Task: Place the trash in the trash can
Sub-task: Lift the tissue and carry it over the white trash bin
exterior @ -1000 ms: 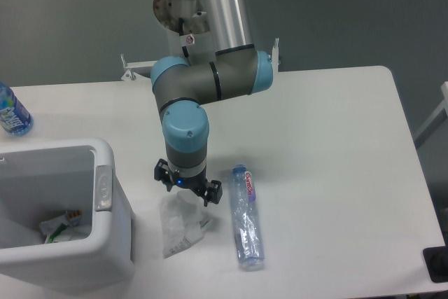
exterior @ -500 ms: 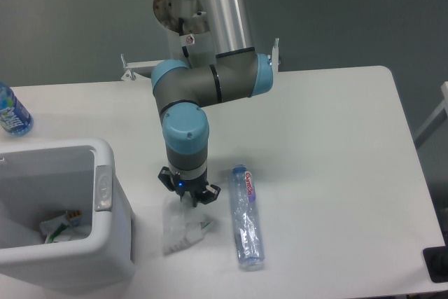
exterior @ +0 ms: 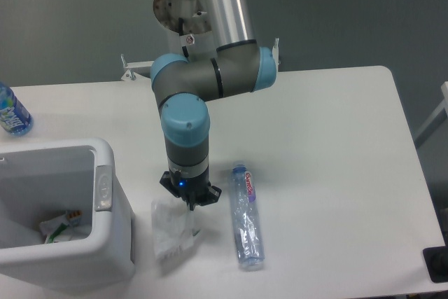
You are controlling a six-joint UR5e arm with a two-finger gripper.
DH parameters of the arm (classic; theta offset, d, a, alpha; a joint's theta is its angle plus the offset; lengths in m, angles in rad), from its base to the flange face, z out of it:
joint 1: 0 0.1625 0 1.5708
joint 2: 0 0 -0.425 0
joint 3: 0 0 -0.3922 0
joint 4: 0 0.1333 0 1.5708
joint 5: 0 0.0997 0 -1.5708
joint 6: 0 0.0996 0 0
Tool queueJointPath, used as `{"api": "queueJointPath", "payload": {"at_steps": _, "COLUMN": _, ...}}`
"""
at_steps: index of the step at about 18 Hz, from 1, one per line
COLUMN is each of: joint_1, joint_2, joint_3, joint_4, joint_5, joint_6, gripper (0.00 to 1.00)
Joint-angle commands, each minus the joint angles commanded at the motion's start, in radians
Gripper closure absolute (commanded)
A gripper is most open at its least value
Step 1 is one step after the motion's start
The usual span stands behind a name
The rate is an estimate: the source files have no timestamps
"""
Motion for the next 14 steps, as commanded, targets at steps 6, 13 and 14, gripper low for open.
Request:
{"api": "queueJointPath", "payload": {"at_steps": 6, "joint_1": 0.066, "joint_2": 0.006, "joint_3": 0.19, "joint_4": 0.0, "joint_5": -0.147, "joint_6": -0.206, "gripper": 1.0}}
{"api": "queueJointPath", "payload": {"at_steps": 13, "joint_1": 0.095, "joint_2": 0.104, "joint_3": 0.221, "joint_4": 0.0, "joint_5": -0.394, "joint_6": -0.243, "gripper": 1.0}}
{"api": "queueJointPath", "payload": {"at_steps": 14, "joint_1": 0.095, "joint_2": 0.12, "joint_3": 0.214, "joint_4": 0.0, "joint_5": -0.422, "joint_6": -0.25, "gripper": 1.0}}
